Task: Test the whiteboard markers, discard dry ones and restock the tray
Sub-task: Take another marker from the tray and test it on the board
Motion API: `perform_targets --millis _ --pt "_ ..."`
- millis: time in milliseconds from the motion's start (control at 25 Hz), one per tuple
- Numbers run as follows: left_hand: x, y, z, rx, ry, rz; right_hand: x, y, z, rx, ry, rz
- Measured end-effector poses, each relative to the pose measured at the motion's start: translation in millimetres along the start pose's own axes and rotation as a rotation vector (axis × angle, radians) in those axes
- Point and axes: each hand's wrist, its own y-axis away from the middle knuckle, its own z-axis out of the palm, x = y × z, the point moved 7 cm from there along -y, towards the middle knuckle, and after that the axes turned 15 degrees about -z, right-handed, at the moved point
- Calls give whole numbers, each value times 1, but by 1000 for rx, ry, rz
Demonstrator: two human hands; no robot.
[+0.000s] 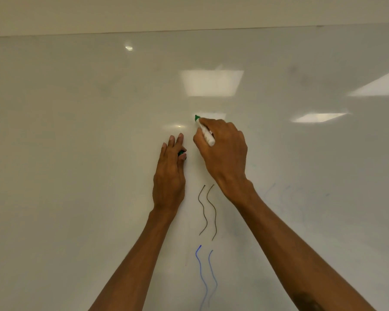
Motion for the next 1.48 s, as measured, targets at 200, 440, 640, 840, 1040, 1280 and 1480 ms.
perform_targets --millis 200,440,640,840,1040,1280,1480 --pt "-3 -1 0 9 2 8 -9 58 -18 -70 148 -77" --pt "-1 -1 -1 26 19 38 -6 101 -38 -182 34 105" --pt "6 -1 -14 76 196 128 13 125 -57 -76 -568 571" --pt "0 37 -28 23 458 -197 5 159 -57 -51 -867 880" --pt "-35 118 -37 0 772 -695 -28 192 -49 -73 -1071 1036" --pt "-52 174 -67 14 830 -895 -66 234 -40 -146 -1088 1117" --pt "-60 195 -84 23 825 -944 -83 249 -35 -122 -1112 1180"
